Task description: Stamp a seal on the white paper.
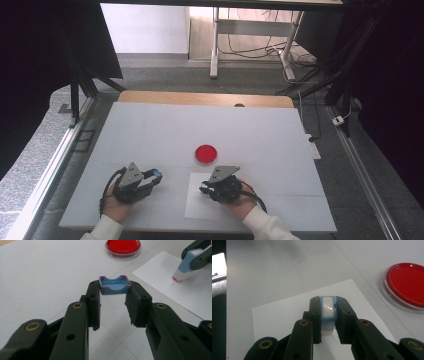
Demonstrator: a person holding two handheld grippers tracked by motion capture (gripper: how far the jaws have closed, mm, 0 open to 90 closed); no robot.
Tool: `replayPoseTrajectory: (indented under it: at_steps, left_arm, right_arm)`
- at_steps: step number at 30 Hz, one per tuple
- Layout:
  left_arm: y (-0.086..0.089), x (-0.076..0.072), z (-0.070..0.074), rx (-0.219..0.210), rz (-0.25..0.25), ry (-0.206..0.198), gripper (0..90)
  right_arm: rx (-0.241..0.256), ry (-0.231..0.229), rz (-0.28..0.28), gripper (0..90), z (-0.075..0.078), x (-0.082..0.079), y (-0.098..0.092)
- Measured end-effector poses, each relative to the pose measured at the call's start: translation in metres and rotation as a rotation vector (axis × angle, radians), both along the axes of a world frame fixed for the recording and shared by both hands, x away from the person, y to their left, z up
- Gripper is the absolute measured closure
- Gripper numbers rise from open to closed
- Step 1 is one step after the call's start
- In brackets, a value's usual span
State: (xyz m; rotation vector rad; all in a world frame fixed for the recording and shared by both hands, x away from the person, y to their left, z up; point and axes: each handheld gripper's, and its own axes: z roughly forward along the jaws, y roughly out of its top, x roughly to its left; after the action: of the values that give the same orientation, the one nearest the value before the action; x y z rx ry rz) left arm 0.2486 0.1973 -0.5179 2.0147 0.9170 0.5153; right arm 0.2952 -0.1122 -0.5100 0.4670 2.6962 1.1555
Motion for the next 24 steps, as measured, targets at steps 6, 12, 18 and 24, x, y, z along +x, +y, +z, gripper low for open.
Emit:
replayPoseTrajectory:
  at_steps: [6, 12, 18, 24]
  left_arm:
    - [0.0001, 0.0, 0.0, -0.003, 0.001, -0.001, 64.9]
    - [0.0006, 0.0001, 0.0001, -0.004, 0.001, -0.001, 64.9]
    - [0.0011, 0.001, -0.0005, -0.005, 0.002, 0.002, 64.8]
    - [0.0008, 0.0014, -0.0009, -0.002, 0.0, 0.003, 64.8]
  right_arm:
    - [0.004, -0.004, 0.003, 76.2, -0.0005, -0.0001, -0.0006]
    - [0.004, -0.003, 0.005, 76.2, -0.0004, 0.0002, -0.0009]
    - [-0.006, -0.01, 0.008, 76.0, 0.0008, -0.0004, 0.0001]
    - [-0.001, -0.006, 0.006, 75.9, 0.0009, 0.0004, -0.0003]
